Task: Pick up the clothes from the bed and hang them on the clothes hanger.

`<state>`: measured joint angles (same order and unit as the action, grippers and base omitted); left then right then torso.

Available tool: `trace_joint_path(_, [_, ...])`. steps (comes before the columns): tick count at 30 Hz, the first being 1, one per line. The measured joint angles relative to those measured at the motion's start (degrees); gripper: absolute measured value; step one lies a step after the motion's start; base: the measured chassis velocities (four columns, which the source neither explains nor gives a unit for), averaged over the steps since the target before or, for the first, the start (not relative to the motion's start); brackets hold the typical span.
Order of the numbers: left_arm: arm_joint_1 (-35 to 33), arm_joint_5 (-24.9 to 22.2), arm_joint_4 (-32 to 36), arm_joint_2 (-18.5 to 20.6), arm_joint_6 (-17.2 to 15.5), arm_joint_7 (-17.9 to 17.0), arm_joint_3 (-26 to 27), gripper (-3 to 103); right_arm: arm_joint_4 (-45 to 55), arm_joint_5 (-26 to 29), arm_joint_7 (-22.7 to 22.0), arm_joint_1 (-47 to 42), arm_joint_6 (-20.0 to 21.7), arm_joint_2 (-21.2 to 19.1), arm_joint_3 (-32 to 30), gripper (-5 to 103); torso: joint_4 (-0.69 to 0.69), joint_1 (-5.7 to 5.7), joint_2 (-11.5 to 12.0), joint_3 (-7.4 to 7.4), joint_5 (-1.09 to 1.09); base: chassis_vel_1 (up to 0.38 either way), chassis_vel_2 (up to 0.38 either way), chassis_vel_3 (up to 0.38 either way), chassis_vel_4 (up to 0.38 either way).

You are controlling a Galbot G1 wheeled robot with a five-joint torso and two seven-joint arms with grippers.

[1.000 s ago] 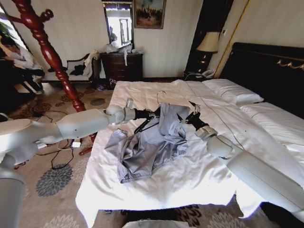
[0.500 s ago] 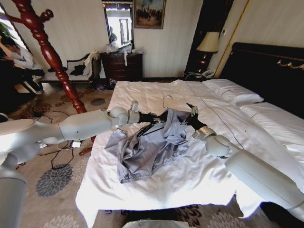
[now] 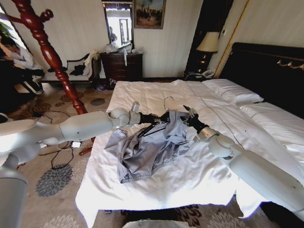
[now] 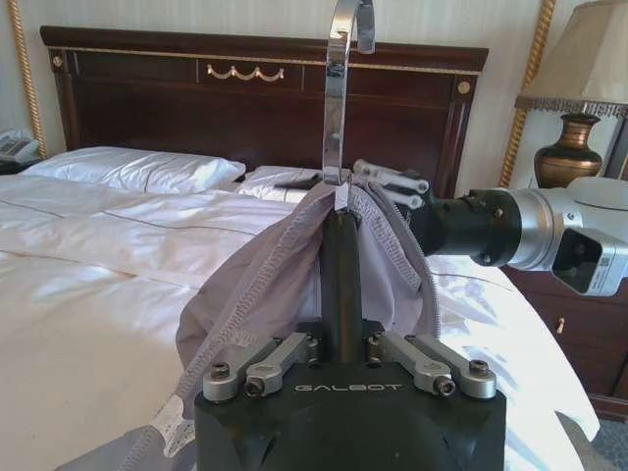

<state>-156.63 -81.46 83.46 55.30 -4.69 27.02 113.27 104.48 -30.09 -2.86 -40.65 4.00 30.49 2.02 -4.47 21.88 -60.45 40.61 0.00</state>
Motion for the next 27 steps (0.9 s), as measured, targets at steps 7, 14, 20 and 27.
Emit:
trace_joint_path(7, [0.4,0.8,0.7,-0.7,-0.2,0.0,-0.5,15,-0.6,-3.3,0.9,0.7,-1.6,0.1,0.3,31,0.01,0.0,0.0,0.0,0.0,0.0,0.0,0.0,0.0])
trace_joint_path(14, [-0.6,2.4,0.8,-1.5,0.9,0.4,-0.8,15,-1.2,-6.3,1.5,1.4,-4.6,0.1,-0.1,26,0.01,0.0,0.0,0.0,-0.01,0.0,0.0,0.0,0.0])
trace_joint_path(20, [-0.5,2.7,1.1,-1.0,0.8,-0.7,-0.5,15,-2.0,-6.5,1.4,1.4,-5.4,0.7,-0.3,26,-0.01,0.0,0.0,0.0,0.0,0.0,0.0,0.0,0.0])
trace_joint_path(27, [0.7,2.6,2.8,-2.3,0.7,-2.2,0.7,30,-2.9,-6.3,0.6,0.7,-5.5,1.5,-0.3,21,-0.03,0.0,0.0,0.0,-0.01,0.0,0.0,0.0,0.0])
